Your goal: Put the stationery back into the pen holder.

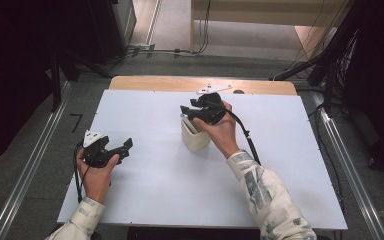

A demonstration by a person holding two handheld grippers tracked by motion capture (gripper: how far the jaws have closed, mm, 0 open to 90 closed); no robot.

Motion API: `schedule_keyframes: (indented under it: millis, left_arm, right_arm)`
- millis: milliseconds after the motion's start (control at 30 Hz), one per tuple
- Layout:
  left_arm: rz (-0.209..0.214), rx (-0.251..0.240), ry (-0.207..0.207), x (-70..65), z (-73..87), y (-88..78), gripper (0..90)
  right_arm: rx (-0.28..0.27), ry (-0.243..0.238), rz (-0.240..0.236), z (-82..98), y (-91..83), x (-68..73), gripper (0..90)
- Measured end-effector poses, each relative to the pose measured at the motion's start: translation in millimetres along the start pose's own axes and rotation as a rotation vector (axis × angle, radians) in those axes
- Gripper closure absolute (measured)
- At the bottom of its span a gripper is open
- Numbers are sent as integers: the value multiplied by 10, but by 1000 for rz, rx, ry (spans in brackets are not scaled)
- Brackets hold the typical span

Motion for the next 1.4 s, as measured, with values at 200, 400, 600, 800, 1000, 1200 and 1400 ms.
schedule_keyframes:
  millis: [200,400,600,800,1000,1200,1400]
  left_arm:
    - [-1,2,0,2,1,1,91]
    - [-1,0,-1,3,-1,-2,90]
    - [-2,2,1,2,1,1,91]
    - [-3,3,2,2,2,1,91]
    - [-1,4,4,-3,6,4,91]
    - [-2,4,4,-4,7,2,91]
    - [-1,5,4,-5,8,3,90]
  right_arm:
    - [7,-20,-22,17,14,32,321]
    - [5,-33,-21,31,1,72,280]
    - [-5,-38,-26,56,-27,87,236]
    - [-12,-43,-17,116,-78,76,226]
    - [-18,-47,-14,168,-165,72,219]
    - [-25,-44,-10,242,-266,66,219]
    - [-27,-30,-10,336,-376,48,219]
Point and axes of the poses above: each handheld gripper's, and its own axes: y roughly forward along the jaws, z roughly out of its underside, x roughly to its left, the point moved 3 cm from there along y, roughly forward along the jaws, and after that the axes turned 5 degrees about -y, right-handed, at the moved point
